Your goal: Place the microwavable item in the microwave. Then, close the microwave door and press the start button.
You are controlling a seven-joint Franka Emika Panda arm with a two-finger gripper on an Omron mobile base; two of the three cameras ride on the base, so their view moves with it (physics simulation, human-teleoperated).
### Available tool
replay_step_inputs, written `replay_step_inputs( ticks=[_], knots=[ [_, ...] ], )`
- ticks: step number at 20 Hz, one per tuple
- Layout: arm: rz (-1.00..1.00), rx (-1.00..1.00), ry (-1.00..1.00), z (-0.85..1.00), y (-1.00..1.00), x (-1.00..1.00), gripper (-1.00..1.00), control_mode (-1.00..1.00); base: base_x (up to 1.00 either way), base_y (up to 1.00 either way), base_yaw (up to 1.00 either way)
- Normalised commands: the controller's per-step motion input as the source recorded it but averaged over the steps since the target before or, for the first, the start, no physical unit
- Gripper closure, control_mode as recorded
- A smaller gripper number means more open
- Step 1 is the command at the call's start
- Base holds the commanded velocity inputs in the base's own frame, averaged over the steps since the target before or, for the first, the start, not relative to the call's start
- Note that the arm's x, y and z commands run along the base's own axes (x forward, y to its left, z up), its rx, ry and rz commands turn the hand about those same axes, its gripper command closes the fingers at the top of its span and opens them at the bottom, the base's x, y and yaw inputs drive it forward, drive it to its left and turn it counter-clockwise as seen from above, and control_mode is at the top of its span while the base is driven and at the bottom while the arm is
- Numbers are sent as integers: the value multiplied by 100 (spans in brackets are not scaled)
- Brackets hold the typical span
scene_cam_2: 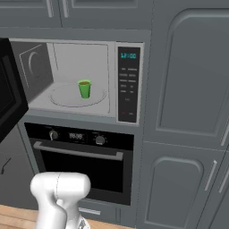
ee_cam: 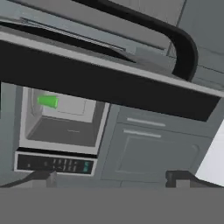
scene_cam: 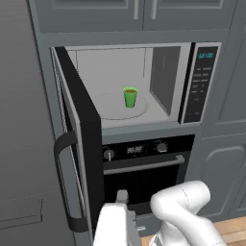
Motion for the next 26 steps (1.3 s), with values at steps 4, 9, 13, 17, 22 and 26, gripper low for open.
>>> replay_step_inputs(
  ticks=[4, 9, 13, 17, 22, 26],
  knots=[
    [0, -24, 3, -83, 100, -6, -100, -100, 0, 0, 0],
    [-2, -22, 7, -95, 100, 20, -100, -100, 0, 0, 0],
    [-5, -14, 8, -83, 100, 56, -100, -100, 0, 0, 0],
    [-6, -10, 3, -61, 100, 76, -100, -100, 0, 0, 0],
    [-5, -6, 8, -66, 96, 72, -100, -100, 0, 0, 0],
    [-6, 0, 10, -71, 27, 70, -100, -100, 0, 0, 0]
  ],
)
